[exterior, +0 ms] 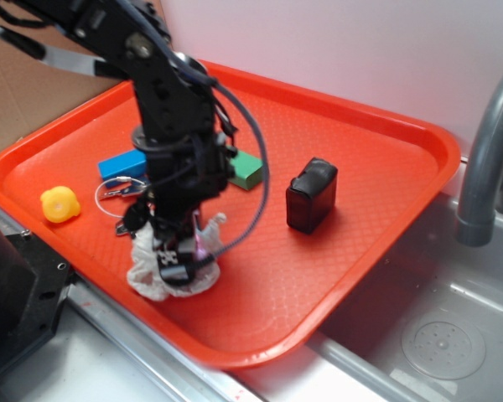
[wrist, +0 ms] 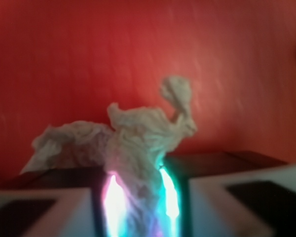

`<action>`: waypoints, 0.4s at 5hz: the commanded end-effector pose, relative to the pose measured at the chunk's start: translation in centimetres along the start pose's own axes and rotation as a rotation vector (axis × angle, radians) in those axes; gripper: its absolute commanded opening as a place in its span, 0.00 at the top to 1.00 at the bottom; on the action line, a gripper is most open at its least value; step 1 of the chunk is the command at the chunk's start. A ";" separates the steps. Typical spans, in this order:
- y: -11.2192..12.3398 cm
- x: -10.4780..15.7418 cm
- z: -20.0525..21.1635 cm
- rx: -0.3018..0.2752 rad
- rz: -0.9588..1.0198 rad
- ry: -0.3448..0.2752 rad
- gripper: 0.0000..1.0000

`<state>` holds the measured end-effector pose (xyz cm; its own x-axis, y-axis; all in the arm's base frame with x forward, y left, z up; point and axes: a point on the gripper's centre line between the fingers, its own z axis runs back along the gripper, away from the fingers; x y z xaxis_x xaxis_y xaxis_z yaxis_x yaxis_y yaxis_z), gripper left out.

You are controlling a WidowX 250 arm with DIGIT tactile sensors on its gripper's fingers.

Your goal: Grab the white paper.

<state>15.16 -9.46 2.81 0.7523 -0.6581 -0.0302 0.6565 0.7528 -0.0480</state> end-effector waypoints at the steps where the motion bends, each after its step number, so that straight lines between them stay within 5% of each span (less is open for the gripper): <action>1: 2.2 -5.9 9.8 0.085 0.474 -0.014 1.00; 2: 2.9 -8.1 14.8 0.120 0.726 -0.048 1.00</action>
<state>12.67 0.16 16.85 1.0000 -0.0010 0.0039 0.0006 0.9962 0.0873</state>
